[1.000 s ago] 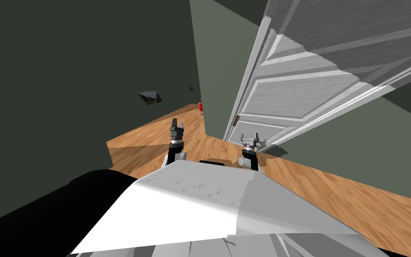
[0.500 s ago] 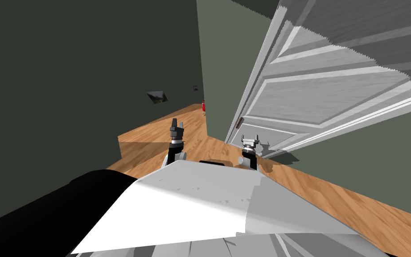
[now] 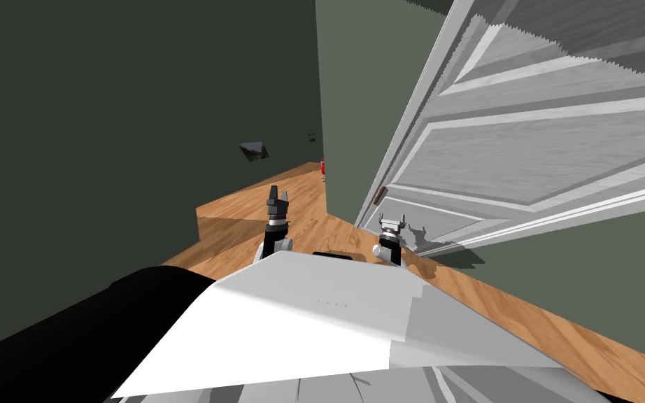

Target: Pull the door open

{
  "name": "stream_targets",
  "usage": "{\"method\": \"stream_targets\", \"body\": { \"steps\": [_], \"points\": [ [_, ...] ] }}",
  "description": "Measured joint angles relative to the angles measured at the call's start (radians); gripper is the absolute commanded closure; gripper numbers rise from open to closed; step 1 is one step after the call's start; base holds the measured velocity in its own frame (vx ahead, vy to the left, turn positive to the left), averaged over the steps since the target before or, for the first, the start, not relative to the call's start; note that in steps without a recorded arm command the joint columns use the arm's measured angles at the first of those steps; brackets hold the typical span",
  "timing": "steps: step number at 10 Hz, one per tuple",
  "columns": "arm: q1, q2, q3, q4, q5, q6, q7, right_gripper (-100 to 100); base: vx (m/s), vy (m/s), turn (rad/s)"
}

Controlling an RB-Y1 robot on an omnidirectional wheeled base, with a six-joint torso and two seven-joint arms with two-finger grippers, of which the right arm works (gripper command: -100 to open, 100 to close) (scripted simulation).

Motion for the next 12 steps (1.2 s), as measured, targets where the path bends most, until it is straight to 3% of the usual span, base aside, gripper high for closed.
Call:
{"method": "stream_targets", "body": {
  "steps": [5,12],
  "points": [
    [-0.038,0.000,-0.027,0.103,-0.055,-0.020,-0.077,-100,0.058,-0.061,0.105],
    [-0.119,0.004,-0.072,0.288,-0.139,-0.056,-0.190,-100,0.063,-0.069,0.118]
  ]
}}
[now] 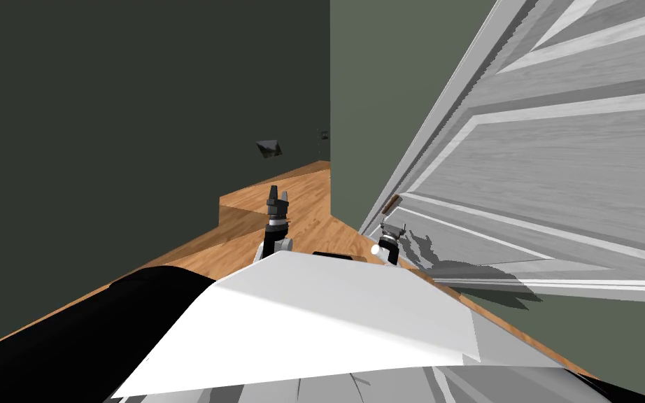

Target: Pull the door open

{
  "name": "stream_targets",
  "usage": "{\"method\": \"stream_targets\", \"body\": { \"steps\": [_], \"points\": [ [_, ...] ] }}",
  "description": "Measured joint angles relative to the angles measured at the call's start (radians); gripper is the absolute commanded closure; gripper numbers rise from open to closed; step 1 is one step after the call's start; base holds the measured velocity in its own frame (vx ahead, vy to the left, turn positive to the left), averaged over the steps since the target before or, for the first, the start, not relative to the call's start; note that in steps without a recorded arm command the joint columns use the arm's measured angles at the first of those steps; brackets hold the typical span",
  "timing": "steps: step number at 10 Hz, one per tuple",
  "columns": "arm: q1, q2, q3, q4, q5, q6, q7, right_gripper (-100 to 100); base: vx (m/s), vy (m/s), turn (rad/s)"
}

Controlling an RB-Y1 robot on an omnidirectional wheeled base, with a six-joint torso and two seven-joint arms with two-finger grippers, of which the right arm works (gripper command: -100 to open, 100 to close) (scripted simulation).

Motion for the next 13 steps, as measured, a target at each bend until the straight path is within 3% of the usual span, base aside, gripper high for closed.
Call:
{"method": "stream_targets", "body": {
  "steps": [13],
  "points": [
    [-0.114,0.011,-0.057,0.271,-0.112,-0.066,-0.160,-100,0.050,-0.065,0.099]
  ]
}}
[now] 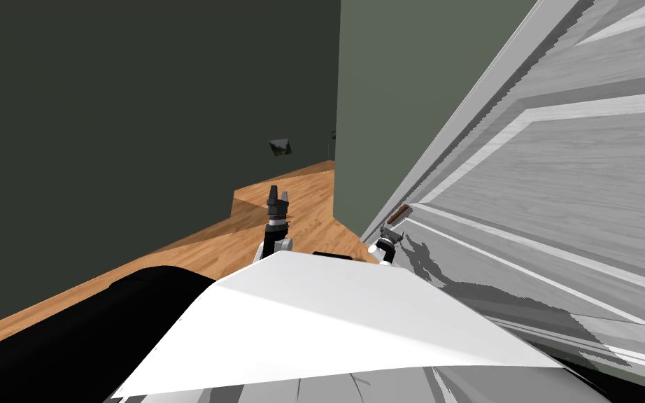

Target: Pull the door open

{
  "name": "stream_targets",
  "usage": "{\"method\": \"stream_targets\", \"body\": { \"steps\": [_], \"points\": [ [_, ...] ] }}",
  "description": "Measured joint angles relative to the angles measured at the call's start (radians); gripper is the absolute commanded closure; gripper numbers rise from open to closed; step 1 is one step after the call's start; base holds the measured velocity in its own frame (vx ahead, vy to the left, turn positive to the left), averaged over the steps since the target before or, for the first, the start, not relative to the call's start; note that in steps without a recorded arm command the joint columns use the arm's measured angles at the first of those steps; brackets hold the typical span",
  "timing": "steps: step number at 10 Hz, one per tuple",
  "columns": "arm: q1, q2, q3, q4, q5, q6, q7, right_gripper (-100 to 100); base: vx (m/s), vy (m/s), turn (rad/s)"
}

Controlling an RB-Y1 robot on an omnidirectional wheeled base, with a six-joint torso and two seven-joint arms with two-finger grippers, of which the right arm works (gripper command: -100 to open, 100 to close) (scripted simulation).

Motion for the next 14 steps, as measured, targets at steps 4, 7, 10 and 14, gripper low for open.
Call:
{"method": "stream_targets", "body": {
  "steps": [4,7,10,14],
  "points": [
    [-0.024,0.005,-0.013,0.054,-0.025,-0.012,-0.034,-100,0.041,-0.033,0.024],
    [0.011,-0.030,-0.004,0.046,-0.022,-0.004,-0.078,-100,0.145,0.007,0.000],
    [0.032,-0.074,0.009,0.080,-0.016,-0.019,-0.145,-100,0.141,-0.004,0.001],
    [0.080,-0.120,0.020,0.064,-0.014,-0.010,-0.204,-100,0.093,-0.004,-0.001]
  ]
}}
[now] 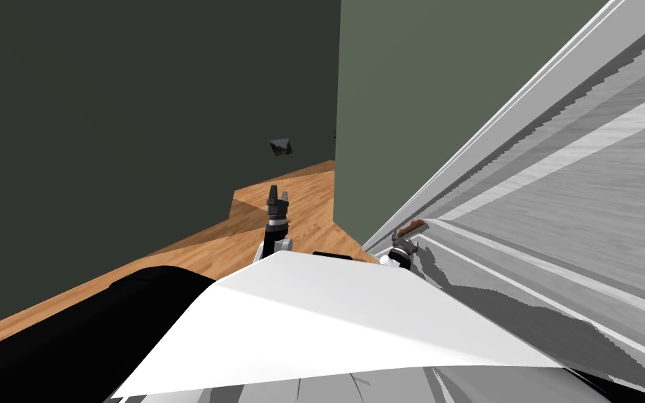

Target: Pull the door open

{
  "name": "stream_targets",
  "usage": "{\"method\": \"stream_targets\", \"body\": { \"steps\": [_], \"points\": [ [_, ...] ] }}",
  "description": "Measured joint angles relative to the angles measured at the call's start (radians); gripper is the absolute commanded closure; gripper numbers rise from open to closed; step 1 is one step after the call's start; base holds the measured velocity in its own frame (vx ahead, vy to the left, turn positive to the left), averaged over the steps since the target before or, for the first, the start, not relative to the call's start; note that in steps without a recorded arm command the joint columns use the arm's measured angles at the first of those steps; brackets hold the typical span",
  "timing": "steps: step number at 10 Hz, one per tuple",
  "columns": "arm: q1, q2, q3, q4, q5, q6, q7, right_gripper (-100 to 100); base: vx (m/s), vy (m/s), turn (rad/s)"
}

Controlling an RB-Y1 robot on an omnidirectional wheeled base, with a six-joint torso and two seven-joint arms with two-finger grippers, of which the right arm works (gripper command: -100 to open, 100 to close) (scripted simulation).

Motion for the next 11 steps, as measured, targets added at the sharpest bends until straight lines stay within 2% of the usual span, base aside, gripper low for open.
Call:
{"method": "stream_targets", "body": {
  "steps": [1,3,5,7,8,9,11],
  "points": [
    [0.008,-0.012,0.003,0.004,0.001,0.002,-0.018,-100,0.097,0.002,0.002],
    [-0.001,-0.048,0.015,0.066,0.006,-0.023,-0.070,-100,0.105,-0.001,0.001],
    [0.046,-0.062,0.019,0.024,0.007,-0.010,-0.094,-100,0.160,0.006,-0.001],
    [0.055,-0.099,0.028,0.051,0.010,-0.015,-0.142,-100,0.145,0.009,-0.008],
    [0.079,-0.106,0.033,0.041,0.012,-0.010,-0.159,-100,0.046,0.017,-0.033],
    [0.084,-0.106,0.033,0.040,0.012,-0.009,-0.163,100,-0.018,0.014,0.039],
    [0.081,-0.106,0.032,0.042,0.011,-0.011,-0.160,100,-0.018,-0.009,-0.007]
  ]
}}
